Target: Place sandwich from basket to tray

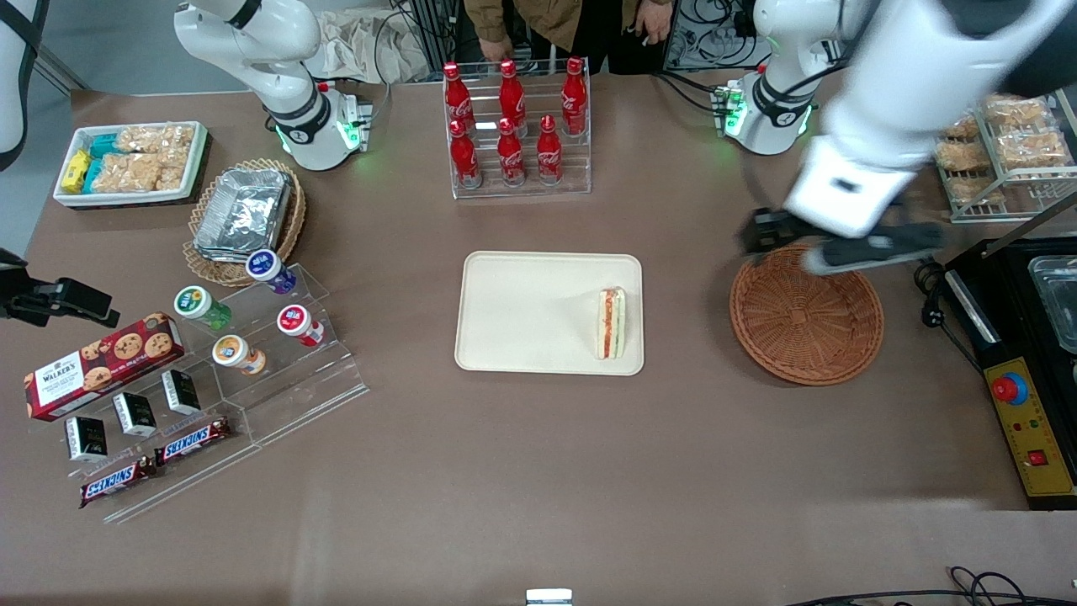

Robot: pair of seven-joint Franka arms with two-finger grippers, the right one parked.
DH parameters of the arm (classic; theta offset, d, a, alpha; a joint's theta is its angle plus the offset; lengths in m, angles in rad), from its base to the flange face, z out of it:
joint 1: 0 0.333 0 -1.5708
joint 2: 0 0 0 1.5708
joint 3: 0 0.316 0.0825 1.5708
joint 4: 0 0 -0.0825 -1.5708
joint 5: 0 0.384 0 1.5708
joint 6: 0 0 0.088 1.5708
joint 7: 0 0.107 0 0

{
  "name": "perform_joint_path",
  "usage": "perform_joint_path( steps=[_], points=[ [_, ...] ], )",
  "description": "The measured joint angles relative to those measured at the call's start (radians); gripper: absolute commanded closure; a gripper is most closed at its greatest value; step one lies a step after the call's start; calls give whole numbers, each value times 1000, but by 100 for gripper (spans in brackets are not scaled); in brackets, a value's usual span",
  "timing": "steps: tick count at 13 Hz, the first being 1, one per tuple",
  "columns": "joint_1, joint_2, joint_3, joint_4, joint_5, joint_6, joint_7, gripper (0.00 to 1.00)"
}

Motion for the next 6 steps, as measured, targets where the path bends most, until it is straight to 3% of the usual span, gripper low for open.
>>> perform_joint_path(
  steps=[3, 6],
  points=[
    [-73, -49, 238, -1, -19, -55, 262, 0],
    [-96, -55, 311, -11, -19, -72, 330, 0]
  ],
)
